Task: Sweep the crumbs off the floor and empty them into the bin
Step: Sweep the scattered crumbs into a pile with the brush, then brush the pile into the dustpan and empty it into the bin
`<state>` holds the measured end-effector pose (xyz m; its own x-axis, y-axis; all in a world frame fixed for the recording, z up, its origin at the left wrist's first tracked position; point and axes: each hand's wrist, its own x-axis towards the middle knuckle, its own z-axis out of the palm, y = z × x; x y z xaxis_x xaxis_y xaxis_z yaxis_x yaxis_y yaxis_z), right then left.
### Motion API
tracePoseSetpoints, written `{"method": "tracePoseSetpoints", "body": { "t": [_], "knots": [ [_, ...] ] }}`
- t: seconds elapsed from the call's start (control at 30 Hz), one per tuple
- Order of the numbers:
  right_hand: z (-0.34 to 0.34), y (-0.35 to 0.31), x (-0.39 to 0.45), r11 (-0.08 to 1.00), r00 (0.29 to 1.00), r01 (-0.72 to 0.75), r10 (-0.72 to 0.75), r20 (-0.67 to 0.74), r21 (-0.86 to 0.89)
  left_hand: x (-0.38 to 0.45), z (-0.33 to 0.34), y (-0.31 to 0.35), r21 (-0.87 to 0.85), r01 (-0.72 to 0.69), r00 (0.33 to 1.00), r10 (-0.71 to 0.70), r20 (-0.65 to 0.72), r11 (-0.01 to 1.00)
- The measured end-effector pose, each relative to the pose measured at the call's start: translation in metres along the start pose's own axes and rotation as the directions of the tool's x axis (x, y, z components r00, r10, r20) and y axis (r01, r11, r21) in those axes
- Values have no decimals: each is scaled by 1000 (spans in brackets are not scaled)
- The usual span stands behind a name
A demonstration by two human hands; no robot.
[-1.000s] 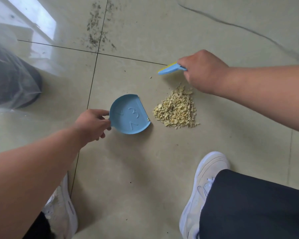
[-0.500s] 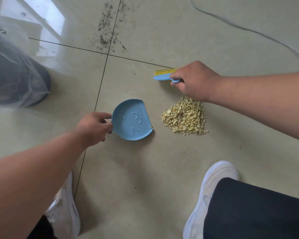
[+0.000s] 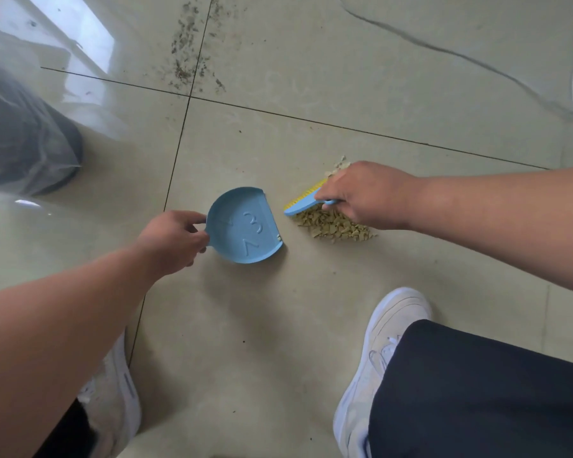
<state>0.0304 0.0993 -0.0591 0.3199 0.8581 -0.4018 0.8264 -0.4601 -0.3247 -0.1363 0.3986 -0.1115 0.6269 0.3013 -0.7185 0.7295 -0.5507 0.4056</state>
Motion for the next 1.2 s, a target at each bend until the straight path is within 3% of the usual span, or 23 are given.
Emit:
{"method": "tracePoseSetpoints", "body": {
  "t": [0.13, 0.27, 0.37, 0.47, 0.87, 1.03, 1.2],
  "knots": [
    [-19, 13, -7, 994, 986, -95, 102, -135, 59, -2, 7, 1, 9, 11, 1000, -11, 8, 1000],
    [-33, 56, -9, 949, 904, -299, 316, -289, 102, 4, 9, 10, 27, -60, 998, 60, -20, 998],
    [-30, 82, -12, 888, 837, -443, 459, -296, 125, 11, 8, 10, 70, -115, 993, 117, -23, 991],
    [-18, 88, -16, 861, 823, -499, 507, -256, 98, 16, 7, 15, 78, -128, 992, 129, -11, 989],
    [19, 43, -11, 961, 947, -276, 268, -178, -25, 20, 15, 34, 13, -138, 989, 138, 49, 990],
    [39, 16, -10, 996, 988, -73, 65, -140, -59, 23, 21, 42, -25, -143, 987, 144, 67, 989],
    [55, -14, -10, 993, 976, 116, -109, -188, 27, 22, 29, 50, -48, -138, 988, 141, 69, 989]
  ]
}}
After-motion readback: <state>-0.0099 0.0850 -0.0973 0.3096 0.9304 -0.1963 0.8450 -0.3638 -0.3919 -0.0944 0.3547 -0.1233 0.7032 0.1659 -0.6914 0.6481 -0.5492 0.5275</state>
